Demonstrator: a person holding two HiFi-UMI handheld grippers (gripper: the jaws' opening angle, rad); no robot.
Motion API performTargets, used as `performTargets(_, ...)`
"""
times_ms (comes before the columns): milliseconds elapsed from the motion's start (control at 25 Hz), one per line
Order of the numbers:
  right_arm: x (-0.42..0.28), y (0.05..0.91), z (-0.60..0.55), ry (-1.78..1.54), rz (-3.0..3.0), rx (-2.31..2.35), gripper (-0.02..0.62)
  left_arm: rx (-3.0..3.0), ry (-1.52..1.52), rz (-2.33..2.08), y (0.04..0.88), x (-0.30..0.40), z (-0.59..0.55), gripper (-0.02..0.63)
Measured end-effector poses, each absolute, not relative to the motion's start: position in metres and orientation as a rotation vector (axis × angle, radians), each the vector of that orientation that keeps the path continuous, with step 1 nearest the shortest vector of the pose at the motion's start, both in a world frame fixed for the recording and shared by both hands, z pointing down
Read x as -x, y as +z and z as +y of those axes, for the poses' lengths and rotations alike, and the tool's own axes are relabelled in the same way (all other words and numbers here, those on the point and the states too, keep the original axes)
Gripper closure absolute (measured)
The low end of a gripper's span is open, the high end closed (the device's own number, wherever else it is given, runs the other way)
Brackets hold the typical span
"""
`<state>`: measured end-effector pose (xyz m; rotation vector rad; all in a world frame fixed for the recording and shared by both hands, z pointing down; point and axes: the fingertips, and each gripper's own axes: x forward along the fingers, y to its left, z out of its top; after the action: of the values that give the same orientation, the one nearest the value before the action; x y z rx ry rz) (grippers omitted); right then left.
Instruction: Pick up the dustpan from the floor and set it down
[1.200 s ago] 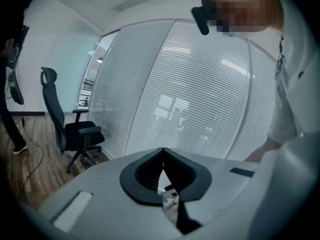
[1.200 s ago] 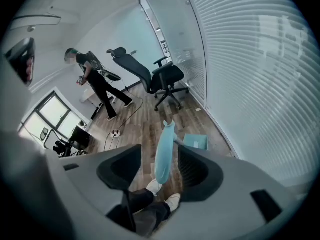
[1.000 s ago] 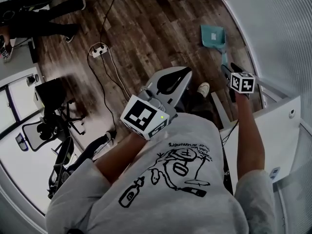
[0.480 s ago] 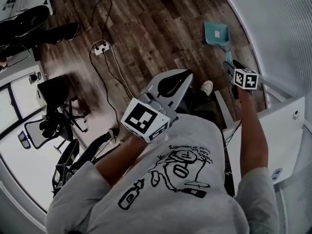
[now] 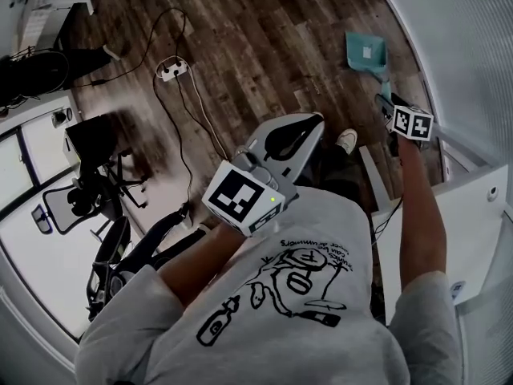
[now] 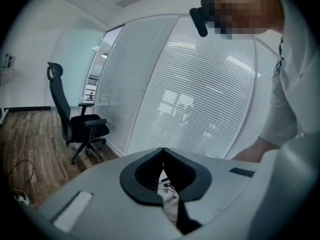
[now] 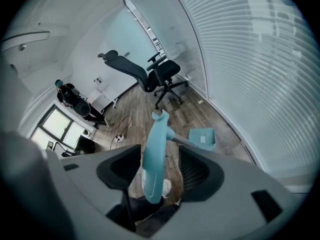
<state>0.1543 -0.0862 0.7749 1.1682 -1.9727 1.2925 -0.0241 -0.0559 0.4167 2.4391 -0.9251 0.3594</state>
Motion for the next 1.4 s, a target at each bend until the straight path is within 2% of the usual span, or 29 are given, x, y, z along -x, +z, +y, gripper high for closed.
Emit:
performTargets(640,-0.149,0.789,-0.091,1.307,-1.961,-1.187,0.396,-2.410,0.382,-0.940,0.423,0.029,-0.051,0.604)
performTargets(680,-0.149,0.788,-0.092,1.306,-1.967,-1.199,0.412,-2.410,0.380,-0.939,0.422,0.028,-0.051,0.604)
performTargets(760,-0.149,0.785,-0.093,1.300,-1.982,-1.226,0.516,-2.410,0.379,-0.936,0.422,0.028,-0.052,0.604)
performTargets(1400,-0.146,0.774,-0.109,1.284,-2.052,-1.290,0.531,-2.429,0.374,-0.941,0.420,0.028,-0.057,0.604)
